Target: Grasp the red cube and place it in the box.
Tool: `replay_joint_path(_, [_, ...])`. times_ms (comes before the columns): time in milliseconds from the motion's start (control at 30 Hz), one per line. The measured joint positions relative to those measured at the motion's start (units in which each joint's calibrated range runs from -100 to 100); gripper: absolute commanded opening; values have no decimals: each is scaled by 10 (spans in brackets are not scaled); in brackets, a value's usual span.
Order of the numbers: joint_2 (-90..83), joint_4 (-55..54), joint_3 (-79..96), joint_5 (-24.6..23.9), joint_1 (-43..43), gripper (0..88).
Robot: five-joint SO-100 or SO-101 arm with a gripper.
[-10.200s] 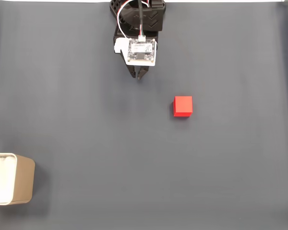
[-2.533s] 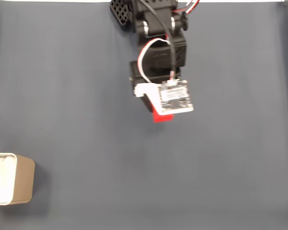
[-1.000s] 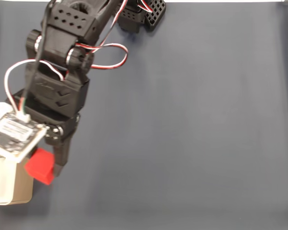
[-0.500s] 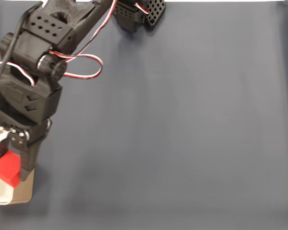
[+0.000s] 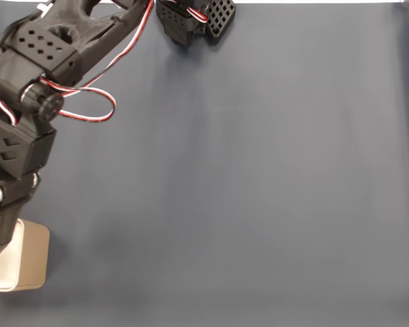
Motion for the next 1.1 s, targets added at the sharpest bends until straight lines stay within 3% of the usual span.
replay_joint_path(1100, [72,0,-75,-3,14,2])
